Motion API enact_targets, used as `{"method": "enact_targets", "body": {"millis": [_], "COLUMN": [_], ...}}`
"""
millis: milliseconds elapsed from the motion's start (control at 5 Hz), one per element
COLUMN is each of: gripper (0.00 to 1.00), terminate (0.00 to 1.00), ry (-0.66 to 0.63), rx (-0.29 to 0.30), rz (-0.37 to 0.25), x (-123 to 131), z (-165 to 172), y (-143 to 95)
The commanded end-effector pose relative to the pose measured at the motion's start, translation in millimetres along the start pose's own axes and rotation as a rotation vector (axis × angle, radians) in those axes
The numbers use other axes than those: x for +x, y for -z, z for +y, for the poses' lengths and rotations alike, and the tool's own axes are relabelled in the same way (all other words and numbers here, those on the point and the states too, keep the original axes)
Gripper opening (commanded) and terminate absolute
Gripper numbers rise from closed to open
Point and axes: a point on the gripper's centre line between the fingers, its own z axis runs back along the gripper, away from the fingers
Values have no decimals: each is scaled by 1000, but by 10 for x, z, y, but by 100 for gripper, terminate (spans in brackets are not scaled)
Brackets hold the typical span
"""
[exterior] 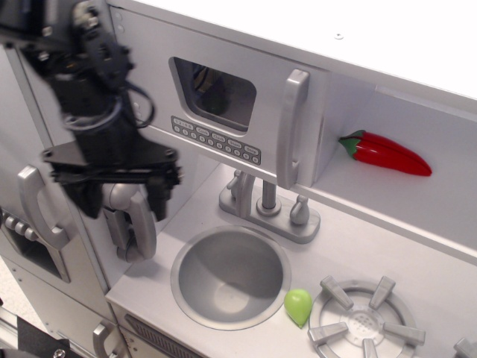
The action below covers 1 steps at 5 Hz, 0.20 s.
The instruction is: Close microwave
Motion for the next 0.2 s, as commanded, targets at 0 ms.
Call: {"method": "enact_targets", "body": {"millis": [0], "gripper": [100], "terminate": [100], "ry": [-1], "rx": [-3], "rz": [-33], "x": [50], "z": [91], "y": [-131]}}
